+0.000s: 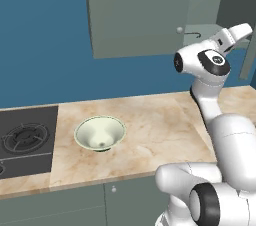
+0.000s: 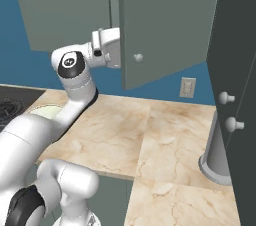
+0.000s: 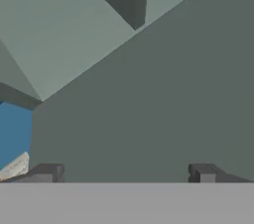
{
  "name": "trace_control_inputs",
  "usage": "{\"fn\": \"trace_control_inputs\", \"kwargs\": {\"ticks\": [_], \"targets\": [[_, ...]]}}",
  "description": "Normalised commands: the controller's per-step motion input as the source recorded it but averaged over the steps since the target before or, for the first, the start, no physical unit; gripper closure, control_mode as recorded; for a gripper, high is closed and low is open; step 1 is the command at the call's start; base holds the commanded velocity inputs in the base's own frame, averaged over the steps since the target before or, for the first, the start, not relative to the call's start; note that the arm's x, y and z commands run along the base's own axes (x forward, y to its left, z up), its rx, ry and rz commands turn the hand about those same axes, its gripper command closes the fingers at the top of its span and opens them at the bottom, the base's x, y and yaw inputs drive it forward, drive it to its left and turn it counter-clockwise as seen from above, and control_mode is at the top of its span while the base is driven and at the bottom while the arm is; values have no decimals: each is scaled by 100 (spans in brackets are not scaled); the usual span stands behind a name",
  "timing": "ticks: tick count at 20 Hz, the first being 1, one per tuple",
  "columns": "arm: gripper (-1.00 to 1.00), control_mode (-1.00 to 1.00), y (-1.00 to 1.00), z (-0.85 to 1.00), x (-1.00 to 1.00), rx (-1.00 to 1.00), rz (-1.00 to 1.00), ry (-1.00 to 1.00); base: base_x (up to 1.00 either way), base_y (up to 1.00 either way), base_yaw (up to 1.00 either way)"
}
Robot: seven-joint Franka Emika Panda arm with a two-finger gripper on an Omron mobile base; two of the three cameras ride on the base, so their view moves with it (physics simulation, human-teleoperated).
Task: Open the cabinet and move the ladle to the pot. Then close the cabinet.
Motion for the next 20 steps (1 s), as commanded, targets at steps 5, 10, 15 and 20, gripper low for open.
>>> {"fn": "trace_control_inputs", "kwargs": {"ticks": [5,10,15,20], "targets": [[-100,-100,-5,22,-3,-1,-9,1,0,0,0],[-100,-100,-23,28,0,0,-10,2,0,0,0],[-100,-100,-26,19,0,0,-11,0,0,0,0],[-100,-100,-26,11,0,0,-11,0,0,0,0]]}}
